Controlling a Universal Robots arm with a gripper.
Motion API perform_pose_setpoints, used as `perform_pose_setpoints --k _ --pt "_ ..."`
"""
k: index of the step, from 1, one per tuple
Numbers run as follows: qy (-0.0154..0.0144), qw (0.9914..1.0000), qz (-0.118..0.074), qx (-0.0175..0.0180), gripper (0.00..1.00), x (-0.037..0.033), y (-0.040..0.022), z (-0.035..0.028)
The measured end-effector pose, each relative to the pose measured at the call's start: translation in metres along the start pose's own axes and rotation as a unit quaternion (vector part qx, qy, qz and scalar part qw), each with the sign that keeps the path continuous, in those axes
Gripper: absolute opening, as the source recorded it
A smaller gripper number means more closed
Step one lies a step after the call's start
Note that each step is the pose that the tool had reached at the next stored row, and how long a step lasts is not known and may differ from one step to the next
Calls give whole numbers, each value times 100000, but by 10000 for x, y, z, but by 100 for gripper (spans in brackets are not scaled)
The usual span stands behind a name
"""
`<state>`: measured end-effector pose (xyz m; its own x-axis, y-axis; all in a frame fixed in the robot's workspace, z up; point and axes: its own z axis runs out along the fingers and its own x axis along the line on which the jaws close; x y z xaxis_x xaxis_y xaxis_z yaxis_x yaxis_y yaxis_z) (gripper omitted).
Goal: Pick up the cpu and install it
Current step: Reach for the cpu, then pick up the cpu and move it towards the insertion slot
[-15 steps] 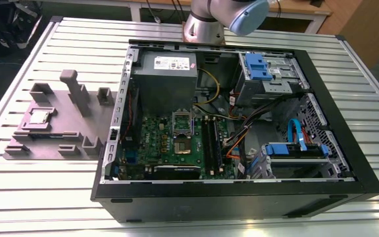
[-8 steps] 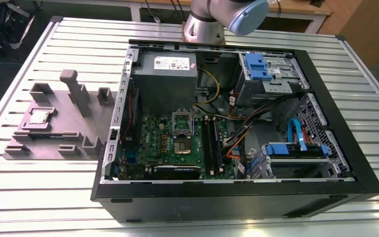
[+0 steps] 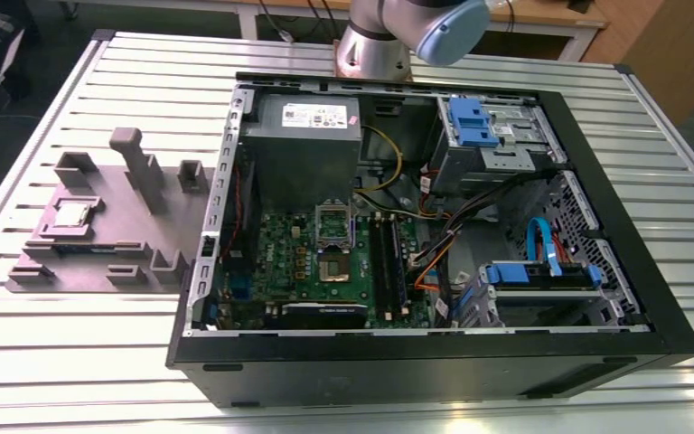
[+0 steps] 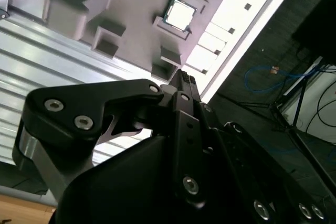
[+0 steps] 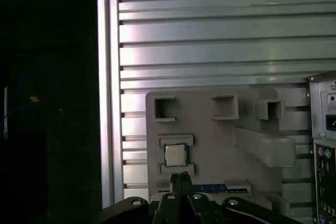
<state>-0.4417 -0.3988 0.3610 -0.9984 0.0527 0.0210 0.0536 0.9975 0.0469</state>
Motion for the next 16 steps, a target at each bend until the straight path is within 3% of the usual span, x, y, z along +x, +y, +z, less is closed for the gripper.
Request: perform_pose_setpoints --k 2,16 --pt "5 100000 1 -15 10 43 -2 3" --pt "8 100000 -5 -14 10 50 -3 2"
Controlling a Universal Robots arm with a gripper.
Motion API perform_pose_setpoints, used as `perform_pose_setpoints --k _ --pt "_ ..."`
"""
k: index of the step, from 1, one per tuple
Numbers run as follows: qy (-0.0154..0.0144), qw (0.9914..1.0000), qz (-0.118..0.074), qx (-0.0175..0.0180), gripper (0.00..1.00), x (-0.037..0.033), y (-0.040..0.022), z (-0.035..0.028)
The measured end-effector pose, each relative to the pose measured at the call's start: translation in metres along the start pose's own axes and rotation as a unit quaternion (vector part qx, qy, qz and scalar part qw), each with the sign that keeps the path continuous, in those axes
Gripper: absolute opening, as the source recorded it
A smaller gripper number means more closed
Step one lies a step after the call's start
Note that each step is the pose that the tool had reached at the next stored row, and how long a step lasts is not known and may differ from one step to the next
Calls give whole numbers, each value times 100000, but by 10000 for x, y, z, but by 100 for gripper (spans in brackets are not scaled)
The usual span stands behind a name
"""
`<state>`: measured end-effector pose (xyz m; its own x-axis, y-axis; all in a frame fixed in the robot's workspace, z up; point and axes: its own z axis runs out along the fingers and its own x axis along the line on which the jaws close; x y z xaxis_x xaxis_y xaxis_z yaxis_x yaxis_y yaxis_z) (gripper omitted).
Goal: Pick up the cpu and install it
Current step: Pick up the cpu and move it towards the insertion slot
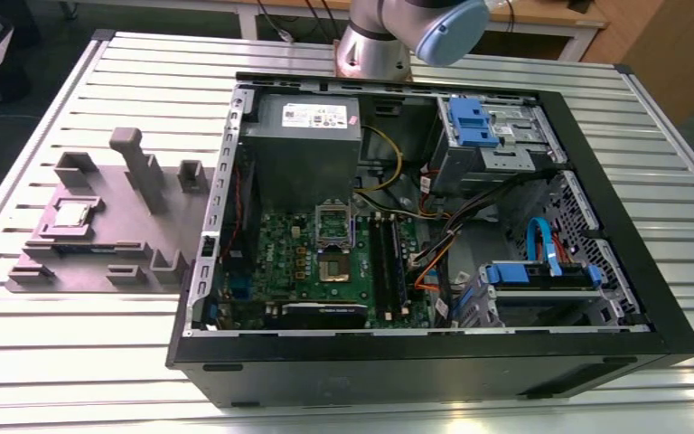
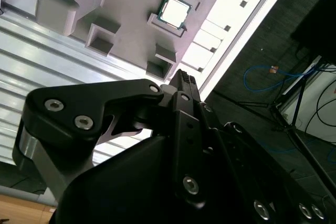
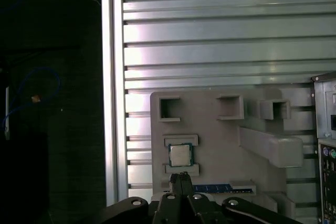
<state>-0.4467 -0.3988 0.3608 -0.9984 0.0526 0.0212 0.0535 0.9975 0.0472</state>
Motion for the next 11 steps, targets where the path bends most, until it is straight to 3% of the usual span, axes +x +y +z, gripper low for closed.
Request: perform_pose_setpoints --k 3,5,8,9,11 --pt "-1 100000 1 -2 16 1 0 0" --pt "-1 100000 1 -1 29 2 0 0" --pt "-3 100000 2 -2 35 3 0 0" --pt "-5 100000 2 -5 47 3 0 0" --pt "0 100000 2 -1 53 4 0 0"
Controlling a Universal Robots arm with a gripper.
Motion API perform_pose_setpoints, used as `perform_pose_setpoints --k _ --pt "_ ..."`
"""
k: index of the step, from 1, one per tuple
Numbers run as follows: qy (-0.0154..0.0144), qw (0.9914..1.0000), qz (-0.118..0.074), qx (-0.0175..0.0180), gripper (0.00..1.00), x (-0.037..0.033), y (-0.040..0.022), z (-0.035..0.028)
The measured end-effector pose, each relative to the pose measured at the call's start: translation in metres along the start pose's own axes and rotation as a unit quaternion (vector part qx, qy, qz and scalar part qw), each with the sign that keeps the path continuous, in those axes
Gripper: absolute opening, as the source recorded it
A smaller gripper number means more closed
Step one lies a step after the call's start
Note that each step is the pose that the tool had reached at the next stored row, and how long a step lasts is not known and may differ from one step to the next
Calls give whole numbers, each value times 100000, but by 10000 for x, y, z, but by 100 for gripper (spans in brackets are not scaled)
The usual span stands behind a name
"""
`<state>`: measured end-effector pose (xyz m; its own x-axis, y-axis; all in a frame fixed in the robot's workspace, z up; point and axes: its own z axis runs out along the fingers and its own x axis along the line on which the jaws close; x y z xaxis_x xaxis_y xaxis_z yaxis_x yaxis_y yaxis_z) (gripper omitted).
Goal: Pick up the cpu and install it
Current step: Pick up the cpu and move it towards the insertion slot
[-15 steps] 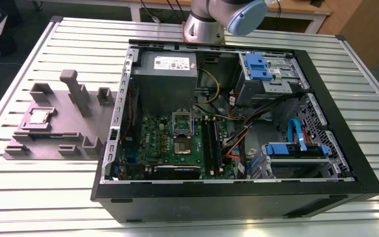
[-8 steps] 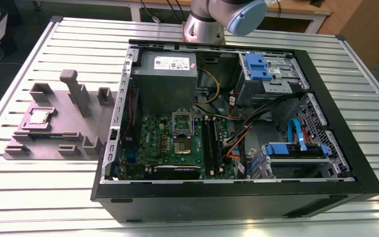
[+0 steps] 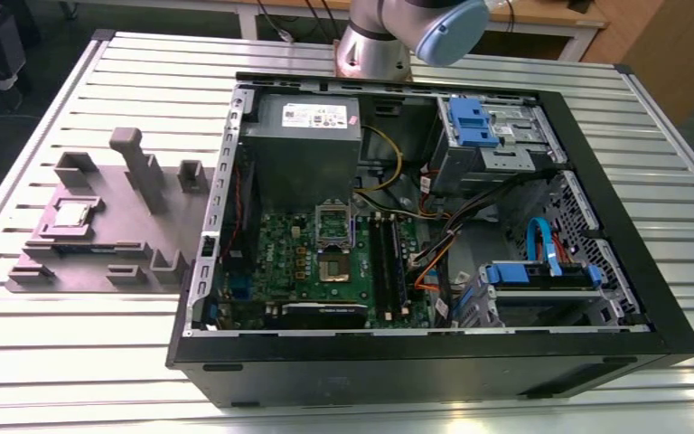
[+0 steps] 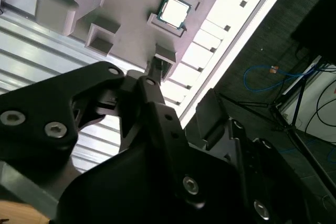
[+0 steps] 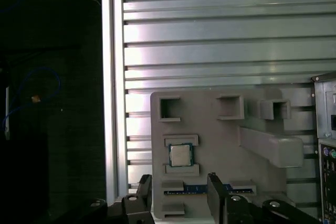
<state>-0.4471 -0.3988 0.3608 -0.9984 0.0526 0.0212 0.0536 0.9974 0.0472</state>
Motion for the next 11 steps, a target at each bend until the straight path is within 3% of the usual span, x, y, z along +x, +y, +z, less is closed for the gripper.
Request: perform_pose_setpoints --k 2,3,7,11 --pt "-4 100000 -5 -3 53 0 0 3" --pt "-7 100000 -161 -5 59 1 -1 11" --pt "109 99973 -2339 48 59 1 -3 58" --pt "128 99962 -2747 55 59 -1 -6 127"
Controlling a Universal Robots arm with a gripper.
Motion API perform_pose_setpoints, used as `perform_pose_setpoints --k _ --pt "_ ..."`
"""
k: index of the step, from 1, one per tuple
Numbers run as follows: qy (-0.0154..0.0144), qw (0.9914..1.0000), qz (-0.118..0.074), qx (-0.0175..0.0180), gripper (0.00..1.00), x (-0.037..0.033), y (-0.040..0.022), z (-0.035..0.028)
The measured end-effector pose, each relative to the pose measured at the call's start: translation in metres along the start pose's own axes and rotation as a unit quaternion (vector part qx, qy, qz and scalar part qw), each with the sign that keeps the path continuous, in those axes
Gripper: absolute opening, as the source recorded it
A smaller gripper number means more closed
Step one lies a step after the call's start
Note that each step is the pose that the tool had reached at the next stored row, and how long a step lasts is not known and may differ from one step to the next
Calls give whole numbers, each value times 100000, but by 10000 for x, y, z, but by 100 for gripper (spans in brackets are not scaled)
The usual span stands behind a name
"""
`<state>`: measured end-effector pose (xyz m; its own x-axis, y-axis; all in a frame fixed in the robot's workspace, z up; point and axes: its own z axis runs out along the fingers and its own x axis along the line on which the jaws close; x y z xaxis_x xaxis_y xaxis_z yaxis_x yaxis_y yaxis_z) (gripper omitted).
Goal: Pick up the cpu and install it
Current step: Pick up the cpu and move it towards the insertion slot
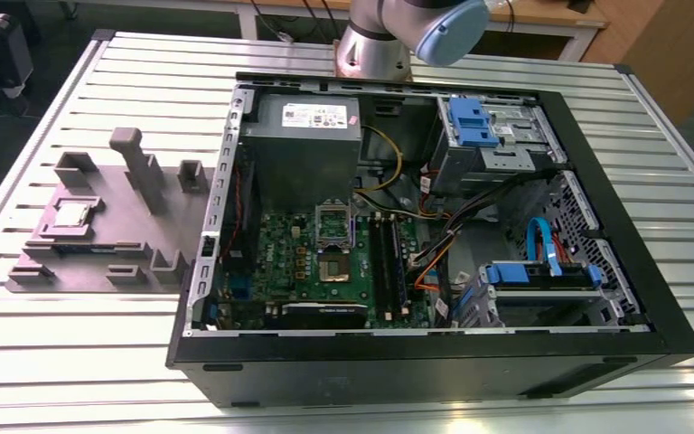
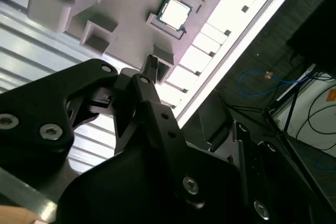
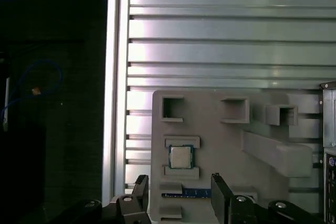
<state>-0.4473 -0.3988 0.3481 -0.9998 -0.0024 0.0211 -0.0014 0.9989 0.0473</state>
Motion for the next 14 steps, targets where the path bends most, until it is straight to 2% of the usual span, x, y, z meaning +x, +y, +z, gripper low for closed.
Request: perform_pose_setpoints --k 10,14 --pt "18 99999 -326 8 59 -3 -41 175" --pt "23 99999 -490 19 59 -4 -43 192"
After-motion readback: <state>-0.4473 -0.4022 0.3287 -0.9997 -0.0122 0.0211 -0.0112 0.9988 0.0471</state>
